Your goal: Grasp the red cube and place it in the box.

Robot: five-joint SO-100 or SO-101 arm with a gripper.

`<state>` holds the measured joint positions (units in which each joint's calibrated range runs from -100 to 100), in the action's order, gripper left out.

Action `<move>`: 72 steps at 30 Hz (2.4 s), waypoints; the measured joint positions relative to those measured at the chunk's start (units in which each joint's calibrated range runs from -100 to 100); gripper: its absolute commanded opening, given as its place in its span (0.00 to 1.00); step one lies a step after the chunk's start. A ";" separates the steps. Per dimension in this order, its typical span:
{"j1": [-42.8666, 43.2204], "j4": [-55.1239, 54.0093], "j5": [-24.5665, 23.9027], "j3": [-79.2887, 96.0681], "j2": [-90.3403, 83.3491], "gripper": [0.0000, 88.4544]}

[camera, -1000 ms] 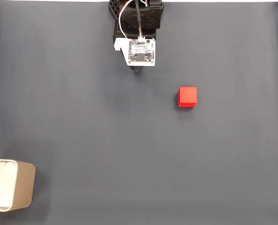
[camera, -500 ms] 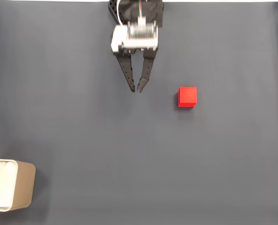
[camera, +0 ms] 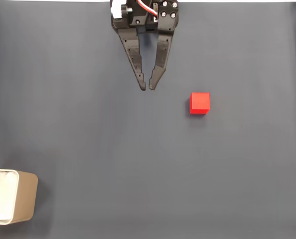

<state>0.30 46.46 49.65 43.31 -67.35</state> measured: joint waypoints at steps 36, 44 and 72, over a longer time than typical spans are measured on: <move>3.49 22.59 0.68 -7.96 15.89 0.00; 7.72 22.59 0.68 -6.42 15.89 0.01; 16.77 21.64 4.30 -0.72 16.07 0.10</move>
<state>17.06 68.10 53.94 42.59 -51.28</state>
